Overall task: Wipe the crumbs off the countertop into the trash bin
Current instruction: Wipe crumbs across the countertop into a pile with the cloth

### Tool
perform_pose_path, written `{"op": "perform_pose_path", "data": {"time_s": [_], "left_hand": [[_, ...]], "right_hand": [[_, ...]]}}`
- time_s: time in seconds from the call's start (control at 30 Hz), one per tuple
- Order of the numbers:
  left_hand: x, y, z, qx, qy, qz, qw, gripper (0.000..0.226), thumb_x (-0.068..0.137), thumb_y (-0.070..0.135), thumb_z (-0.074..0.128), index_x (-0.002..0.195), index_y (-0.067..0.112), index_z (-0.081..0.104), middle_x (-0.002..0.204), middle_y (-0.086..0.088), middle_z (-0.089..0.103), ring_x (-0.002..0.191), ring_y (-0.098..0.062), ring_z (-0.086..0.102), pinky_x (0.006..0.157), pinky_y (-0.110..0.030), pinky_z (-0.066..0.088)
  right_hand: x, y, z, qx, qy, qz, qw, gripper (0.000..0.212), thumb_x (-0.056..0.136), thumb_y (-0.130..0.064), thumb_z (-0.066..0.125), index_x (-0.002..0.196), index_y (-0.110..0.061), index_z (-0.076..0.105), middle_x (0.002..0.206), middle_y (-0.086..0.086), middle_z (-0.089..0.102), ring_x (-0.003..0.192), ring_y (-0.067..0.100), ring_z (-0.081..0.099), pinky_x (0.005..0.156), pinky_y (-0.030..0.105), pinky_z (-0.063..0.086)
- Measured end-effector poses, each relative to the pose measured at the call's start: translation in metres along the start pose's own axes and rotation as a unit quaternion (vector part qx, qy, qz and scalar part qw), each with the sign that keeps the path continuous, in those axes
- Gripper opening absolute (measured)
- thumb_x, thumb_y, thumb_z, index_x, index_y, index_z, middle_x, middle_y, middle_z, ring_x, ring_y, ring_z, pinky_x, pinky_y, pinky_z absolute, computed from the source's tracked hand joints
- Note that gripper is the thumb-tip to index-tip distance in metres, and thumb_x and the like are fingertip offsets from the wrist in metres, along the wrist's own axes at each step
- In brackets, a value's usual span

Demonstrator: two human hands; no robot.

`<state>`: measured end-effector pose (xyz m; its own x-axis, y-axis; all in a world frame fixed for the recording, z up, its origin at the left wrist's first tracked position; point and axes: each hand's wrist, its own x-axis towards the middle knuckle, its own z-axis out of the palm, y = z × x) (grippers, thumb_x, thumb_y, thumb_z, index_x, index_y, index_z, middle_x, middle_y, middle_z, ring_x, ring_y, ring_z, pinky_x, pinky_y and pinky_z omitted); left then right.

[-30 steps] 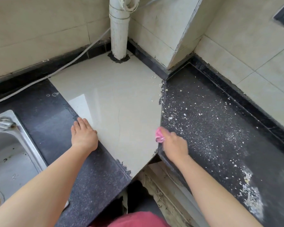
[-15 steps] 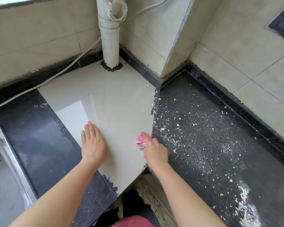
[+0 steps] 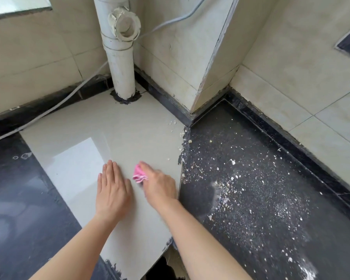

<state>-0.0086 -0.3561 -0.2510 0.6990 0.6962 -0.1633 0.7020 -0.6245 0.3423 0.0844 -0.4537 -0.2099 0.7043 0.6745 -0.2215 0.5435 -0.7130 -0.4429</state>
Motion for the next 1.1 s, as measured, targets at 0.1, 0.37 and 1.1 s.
{"op": "perform_pose_path", "data": {"time_s": [0.1,0.37,1.1], "left_hand": [[0.006,-0.002,0.002,0.004,0.011,0.004,1.0,0.062,0.097,0.027,0.028,0.15,0.001,0.01,0.16,-0.015,0.007,0.148,-0.027,0.002,0.12,-0.038,0.0],[0.004,-0.003,0.003,-0.002,0.018,0.021,1.0,0.06,0.097,0.024,0.031,0.149,0.0,0.015,0.158,-0.016,0.013,0.148,-0.028,0.005,0.12,-0.039,0.003],[0.013,-0.019,-0.014,-0.022,-0.016,0.067,0.997,0.051,0.099,0.024,0.042,0.142,-0.001,0.034,0.149,-0.02,0.033,0.14,-0.037,0.025,0.115,-0.039,0.019]], "right_hand": [[0.006,0.008,0.01,-0.05,-0.007,0.006,0.999,0.052,0.095,-0.022,0.045,0.143,-0.036,0.034,0.114,0.014,0.062,0.097,0.036,0.065,0.078,0.041,0.049],[-0.023,0.112,-0.054,-0.065,0.105,0.236,0.964,0.041,0.095,-0.015,0.047,0.129,-0.038,0.045,0.086,0.002,0.068,0.061,0.021,0.056,0.049,0.025,0.037],[0.003,0.094,-0.07,0.06,0.121,0.244,0.96,0.046,0.09,-0.01,0.043,0.115,-0.046,0.057,0.059,-0.02,0.063,0.068,0.014,0.064,0.051,0.023,0.04]]}}
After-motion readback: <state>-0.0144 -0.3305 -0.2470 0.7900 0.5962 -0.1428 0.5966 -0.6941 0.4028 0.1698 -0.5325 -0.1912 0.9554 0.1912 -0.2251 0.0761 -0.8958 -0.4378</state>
